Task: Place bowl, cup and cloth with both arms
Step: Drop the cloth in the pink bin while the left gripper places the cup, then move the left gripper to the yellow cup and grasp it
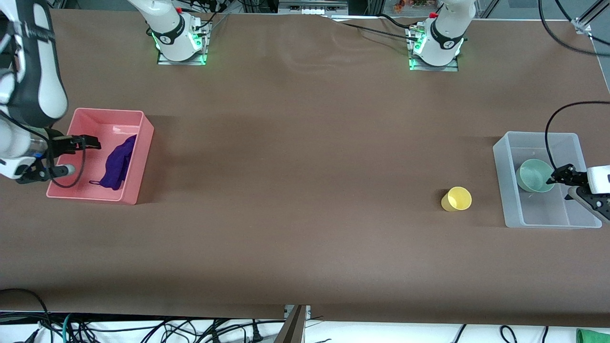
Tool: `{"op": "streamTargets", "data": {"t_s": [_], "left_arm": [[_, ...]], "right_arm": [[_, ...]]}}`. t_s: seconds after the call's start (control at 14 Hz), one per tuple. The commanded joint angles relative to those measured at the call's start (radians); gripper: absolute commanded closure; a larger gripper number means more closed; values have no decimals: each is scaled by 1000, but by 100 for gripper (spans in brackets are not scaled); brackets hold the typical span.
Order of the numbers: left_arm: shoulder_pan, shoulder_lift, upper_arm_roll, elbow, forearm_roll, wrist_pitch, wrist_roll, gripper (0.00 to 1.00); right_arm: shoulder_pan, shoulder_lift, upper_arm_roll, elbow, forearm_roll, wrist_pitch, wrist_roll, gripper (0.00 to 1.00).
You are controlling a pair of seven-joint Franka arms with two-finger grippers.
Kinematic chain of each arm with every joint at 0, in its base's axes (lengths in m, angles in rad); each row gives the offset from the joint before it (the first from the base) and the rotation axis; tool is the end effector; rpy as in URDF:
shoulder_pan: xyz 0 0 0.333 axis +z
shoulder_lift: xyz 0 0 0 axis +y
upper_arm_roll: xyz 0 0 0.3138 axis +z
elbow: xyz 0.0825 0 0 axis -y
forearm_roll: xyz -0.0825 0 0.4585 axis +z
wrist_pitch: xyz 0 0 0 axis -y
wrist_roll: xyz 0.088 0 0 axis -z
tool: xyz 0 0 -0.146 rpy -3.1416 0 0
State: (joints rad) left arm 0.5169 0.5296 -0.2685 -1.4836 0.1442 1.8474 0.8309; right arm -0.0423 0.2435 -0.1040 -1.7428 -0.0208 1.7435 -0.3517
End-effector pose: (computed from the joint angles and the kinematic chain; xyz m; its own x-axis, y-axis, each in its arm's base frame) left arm 0.7104 0.2191 0.2928 0.8146 -0.5720 -0.0958 -0.5625 -0.8195 0.1094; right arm 0.6517 -0.0964 0.3461 0.9481 0.2087 -0.2398 0.2048 -0.9779 -0.0410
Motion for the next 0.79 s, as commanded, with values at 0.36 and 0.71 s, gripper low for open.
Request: {"op": "streamTargets", "data": {"t_s": [0.36, 0.71], "left_arm": [[-116, 118, -51, -43, -149, 16, -635, 0], [-153, 228, -48, -37, -164, 90, -742, 82]], "right_arm": [[9, -138, 250, 115, 9, -105, 350, 0], [10, -145, 254, 167, 1, -110, 356, 0]]}}
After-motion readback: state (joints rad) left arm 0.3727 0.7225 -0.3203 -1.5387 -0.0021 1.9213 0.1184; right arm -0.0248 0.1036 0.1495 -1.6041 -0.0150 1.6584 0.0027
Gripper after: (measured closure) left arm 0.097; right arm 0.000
